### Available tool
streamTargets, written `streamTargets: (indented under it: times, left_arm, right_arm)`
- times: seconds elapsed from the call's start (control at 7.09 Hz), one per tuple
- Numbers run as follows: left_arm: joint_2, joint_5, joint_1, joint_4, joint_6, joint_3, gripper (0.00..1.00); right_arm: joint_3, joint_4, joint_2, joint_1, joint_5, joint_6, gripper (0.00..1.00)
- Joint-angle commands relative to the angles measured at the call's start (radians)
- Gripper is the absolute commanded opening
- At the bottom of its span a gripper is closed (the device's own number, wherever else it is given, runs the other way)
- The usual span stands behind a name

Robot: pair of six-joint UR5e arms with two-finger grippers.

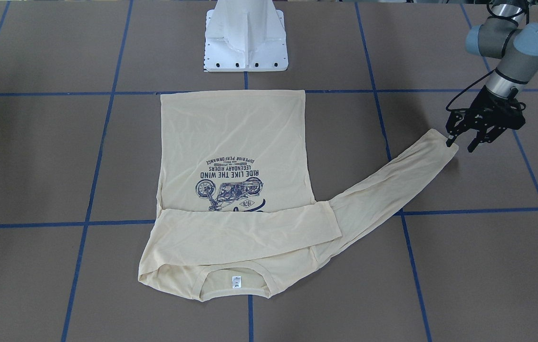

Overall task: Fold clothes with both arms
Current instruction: 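Release the sleeve and withdraw the right gripper while the left gripper reaches the other cuff, then grasp the other sleeve cuff with the left gripper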

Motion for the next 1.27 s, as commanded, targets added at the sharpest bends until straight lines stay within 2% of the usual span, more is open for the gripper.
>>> streamTargets:
  times: [0.0, 0.42, 0.56, 0.71, 1.13]
  left_arm:
    - [-0.009, 0.000, 0.007, -0.002, -0.001, 0.023, 0.63]
    - [-0.009, -0.001, 0.012, -0.005, -0.003, 0.026, 0.57]
    - [-0.010, -0.003, 0.013, -0.004, -0.003, 0.026, 0.48]
    - [-0.010, -0.003, 0.015, -0.004, -0.003, 0.026, 0.45]
    - [-0.009, -0.003, 0.027, -0.005, -0.001, 0.028, 0.45]
  right_arm:
    - [0.001, 0.000, 0.000, 0.000, -0.002, 0.000, 1.00]
    - [0.002, 0.000, 0.001, 0.000, -0.003, 0.000, 1.00]
    - [0.002, 0.002, 0.002, 0.000, -0.002, 0.000, 1.00]
    - [0.002, 0.000, 0.000, 0.000, -0.003, 0.000, 1.00]
    - [0.002, 0.000, 0.000, 0.000, -0.003, 0.002, 1.00]
